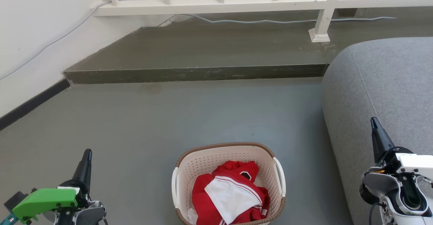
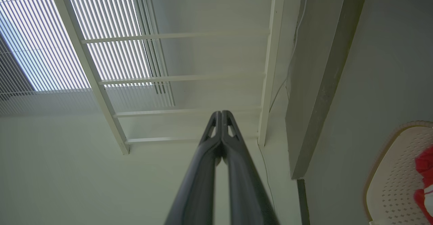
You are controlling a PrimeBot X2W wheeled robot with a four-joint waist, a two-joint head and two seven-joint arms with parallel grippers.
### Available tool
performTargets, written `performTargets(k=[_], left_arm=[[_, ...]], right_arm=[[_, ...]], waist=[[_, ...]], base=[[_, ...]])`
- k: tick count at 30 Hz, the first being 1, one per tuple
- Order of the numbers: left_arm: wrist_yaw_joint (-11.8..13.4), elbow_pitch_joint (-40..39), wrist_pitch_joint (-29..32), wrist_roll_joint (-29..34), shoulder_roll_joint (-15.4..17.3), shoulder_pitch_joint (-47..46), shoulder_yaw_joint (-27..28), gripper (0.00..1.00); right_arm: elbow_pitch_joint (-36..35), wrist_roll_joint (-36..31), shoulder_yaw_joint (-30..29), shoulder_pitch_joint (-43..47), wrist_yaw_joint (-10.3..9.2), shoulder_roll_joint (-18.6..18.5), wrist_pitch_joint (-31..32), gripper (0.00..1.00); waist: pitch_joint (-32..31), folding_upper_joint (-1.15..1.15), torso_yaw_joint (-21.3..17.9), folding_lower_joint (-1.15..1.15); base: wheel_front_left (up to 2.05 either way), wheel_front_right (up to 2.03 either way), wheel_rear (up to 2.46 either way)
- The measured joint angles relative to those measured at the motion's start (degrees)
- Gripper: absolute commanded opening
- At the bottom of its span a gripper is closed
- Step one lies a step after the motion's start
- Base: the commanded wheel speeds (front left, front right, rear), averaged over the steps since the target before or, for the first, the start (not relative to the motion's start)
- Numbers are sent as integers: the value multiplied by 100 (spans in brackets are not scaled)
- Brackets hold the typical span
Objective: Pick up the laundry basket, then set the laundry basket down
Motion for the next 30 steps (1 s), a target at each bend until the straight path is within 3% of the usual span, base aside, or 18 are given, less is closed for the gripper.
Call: performTargets(k=[30], left_arm=[[-8,13,1,0,-3,-6,12,0]], right_arm=[[16,0,-14,-1,1,19,8,0]], waist=[[0,0,0,0]], base=[[0,0,0]])
